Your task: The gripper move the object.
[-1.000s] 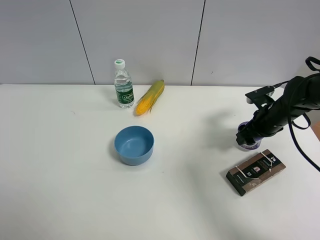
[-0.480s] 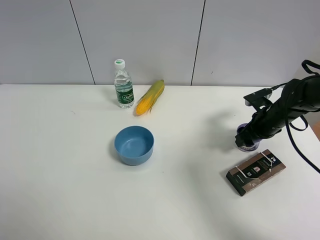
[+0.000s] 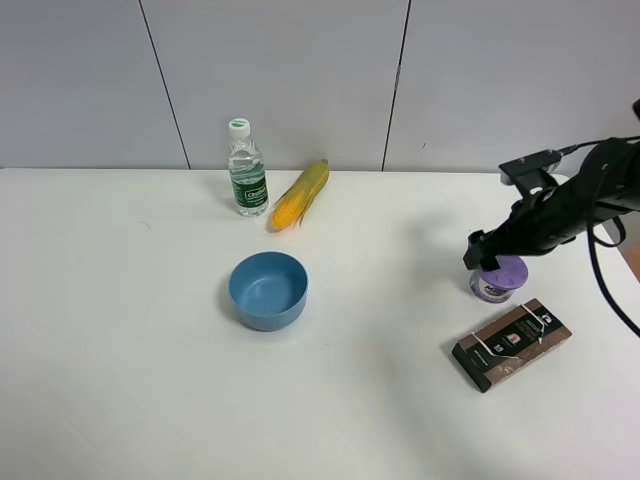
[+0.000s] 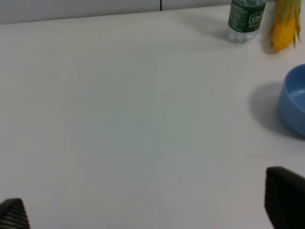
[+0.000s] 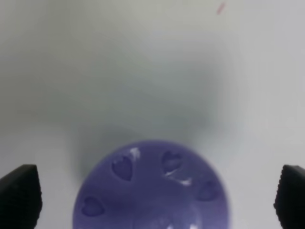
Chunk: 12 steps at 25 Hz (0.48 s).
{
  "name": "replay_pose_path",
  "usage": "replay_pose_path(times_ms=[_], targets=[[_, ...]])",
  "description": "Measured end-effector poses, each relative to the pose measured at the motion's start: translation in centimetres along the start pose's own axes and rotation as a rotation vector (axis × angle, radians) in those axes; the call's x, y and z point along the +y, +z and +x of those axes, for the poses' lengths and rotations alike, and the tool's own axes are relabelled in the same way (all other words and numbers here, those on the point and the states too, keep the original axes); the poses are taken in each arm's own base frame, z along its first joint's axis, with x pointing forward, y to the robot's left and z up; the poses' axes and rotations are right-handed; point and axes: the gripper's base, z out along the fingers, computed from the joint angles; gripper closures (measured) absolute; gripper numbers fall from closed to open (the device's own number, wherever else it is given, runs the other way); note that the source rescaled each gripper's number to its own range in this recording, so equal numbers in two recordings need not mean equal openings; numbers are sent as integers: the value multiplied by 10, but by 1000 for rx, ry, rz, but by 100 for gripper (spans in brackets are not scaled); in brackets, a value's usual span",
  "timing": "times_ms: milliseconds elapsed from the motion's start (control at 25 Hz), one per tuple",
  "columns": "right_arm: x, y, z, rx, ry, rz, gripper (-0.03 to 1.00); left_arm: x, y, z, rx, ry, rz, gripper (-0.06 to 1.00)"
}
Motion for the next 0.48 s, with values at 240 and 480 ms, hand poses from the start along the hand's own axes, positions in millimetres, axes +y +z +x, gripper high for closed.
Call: replay_pose_path(times_ms=[240, 480], targets=[[4, -107, -17, -250, -26, 75, -3, 0, 0, 0, 0, 0, 0, -6], [26, -208, 8, -408, -16, 89, -3, 0, 0, 0, 0, 0, 0, -6]])
